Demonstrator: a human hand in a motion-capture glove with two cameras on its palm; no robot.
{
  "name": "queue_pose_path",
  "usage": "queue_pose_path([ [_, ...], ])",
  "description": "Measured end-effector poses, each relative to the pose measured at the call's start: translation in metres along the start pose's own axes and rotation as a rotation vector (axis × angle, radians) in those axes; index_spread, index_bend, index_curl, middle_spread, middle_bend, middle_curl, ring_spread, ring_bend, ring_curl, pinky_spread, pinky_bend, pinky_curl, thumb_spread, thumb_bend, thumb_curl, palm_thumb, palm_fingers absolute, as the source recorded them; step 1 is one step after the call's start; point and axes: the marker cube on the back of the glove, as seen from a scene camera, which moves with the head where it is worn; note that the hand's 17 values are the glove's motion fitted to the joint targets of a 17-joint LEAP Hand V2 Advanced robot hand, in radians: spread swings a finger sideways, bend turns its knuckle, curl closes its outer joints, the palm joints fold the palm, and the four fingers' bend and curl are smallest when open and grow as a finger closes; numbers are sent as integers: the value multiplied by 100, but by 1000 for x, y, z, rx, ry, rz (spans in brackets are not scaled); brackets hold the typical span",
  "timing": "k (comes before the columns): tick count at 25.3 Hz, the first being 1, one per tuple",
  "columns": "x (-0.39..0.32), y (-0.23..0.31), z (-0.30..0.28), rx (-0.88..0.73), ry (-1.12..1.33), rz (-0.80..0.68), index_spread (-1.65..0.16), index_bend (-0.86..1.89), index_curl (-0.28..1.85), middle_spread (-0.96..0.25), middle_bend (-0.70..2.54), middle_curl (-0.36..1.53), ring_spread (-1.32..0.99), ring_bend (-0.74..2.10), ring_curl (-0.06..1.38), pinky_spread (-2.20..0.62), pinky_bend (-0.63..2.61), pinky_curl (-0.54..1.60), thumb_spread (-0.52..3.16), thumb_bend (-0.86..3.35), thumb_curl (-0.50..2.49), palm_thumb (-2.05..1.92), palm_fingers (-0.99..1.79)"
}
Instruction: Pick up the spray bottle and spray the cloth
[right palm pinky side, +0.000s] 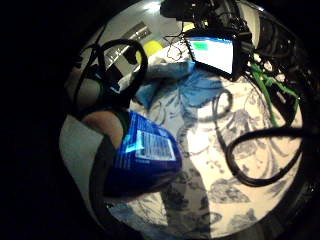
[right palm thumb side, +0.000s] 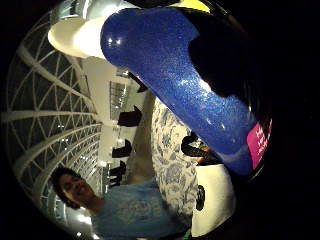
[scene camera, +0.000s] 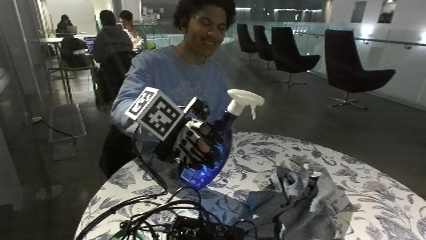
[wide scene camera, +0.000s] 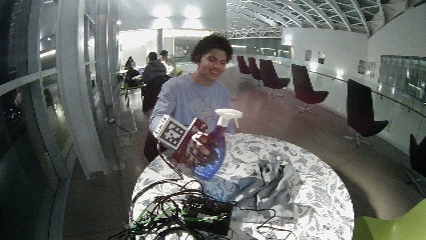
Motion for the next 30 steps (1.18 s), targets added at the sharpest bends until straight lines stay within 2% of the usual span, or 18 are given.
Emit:
queue_pose_path([
  [4,-11,-16,-13,-126,172,64,-28,7,16,-3,36,40,-2,67,36,11,50,34,84,0,48,94,94],
  [9,-11,-27,-19,-204,322,152,-29,4,15,-3,36,40,-1,66,36,10,50,35,83,-2,50,95,94],
  [16,-8,-34,-18,-226,483,217,-31,-1,11,-3,39,41,-1,70,38,9,52,36,81,-2,52,96,93],
  [30,-18,-33,-11,-249,572,237,-33,3,7,-4,40,42,-1,71,38,4,55,37,79,-3,55,97,95],
])
